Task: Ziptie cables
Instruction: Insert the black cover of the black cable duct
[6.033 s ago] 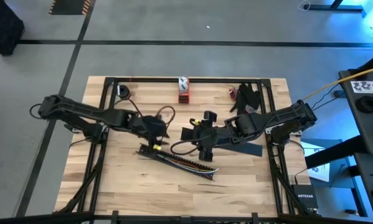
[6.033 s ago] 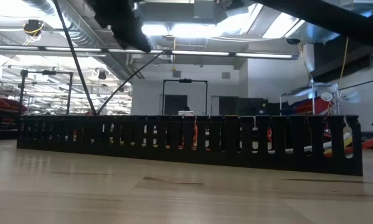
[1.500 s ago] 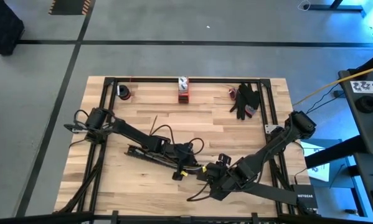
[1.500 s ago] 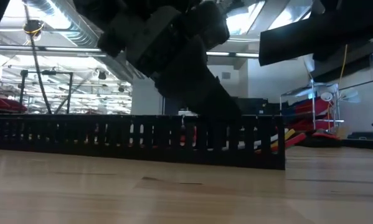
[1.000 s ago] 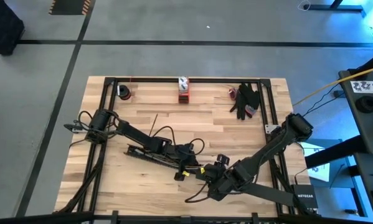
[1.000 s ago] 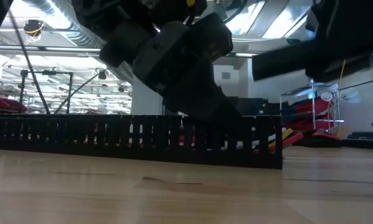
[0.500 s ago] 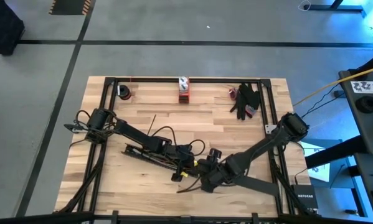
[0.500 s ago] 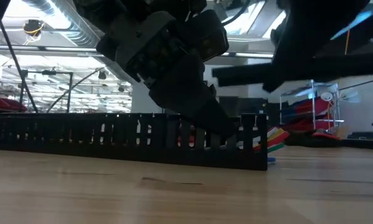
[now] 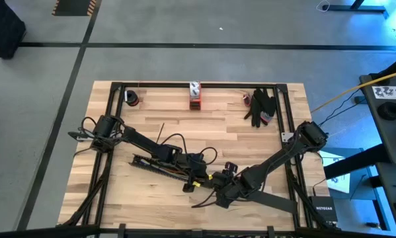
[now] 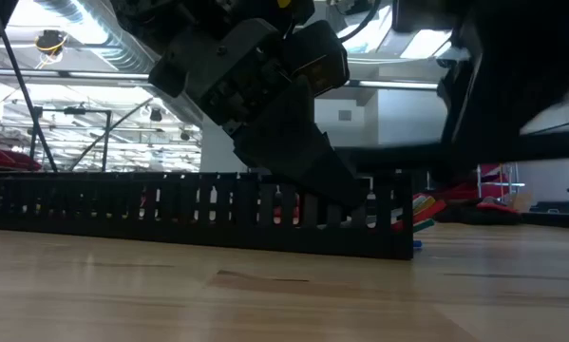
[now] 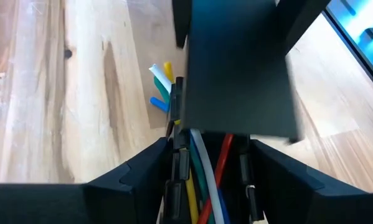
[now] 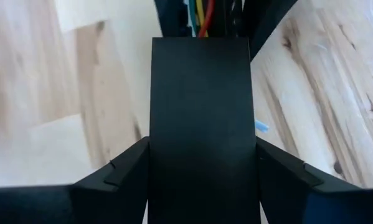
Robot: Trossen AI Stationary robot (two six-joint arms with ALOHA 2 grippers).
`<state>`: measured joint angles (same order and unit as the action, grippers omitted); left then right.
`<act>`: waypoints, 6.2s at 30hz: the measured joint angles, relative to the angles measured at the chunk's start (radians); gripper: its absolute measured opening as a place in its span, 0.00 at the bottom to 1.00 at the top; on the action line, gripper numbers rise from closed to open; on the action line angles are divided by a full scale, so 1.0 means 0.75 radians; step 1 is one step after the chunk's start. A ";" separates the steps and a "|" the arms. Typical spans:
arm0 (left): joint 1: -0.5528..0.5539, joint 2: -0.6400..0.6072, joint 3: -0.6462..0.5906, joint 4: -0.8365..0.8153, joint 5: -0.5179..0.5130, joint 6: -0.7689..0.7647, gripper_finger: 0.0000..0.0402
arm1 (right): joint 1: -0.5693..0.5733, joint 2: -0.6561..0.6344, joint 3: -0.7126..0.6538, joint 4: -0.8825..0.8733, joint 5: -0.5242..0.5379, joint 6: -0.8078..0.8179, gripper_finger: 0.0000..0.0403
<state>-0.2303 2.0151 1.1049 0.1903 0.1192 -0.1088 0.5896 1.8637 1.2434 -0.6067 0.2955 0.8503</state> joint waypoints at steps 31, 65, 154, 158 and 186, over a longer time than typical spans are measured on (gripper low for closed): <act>-0.057 -0.012 -0.001 -0.045 0.012 0.021 0.67 | -0.090 0.105 0.005 0.069 -0.152 -0.061 0.57; -0.025 -0.069 0.006 -0.238 -0.119 -0.071 0.70 | -0.145 0.124 0.146 -0.023 -0.181 -0.128 0.57; -0.165 -0.212 -0.311 0.149 -0.145 -0.060 0.53 | -0.187 0.196 0.159 0.209 -0.222 -0.162 0.57; -0.164 -0.211 -0.314 0.171 -0.155 -0.051 0.56 | -0.193 0.209 0.160 0.237 -0.212 -0.166 0.57; -0.136 -0.342 -0.276 -0.035 -0.235 -0.099 0.68 | -0.203 0.222 0.164 0.263 -0.197 -0.241 0.57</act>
<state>-0.3321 1.7590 0.8983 0.1640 -0.0569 -0.1831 0.4370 2.0298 1.3663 -0.4094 0.1473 0.6699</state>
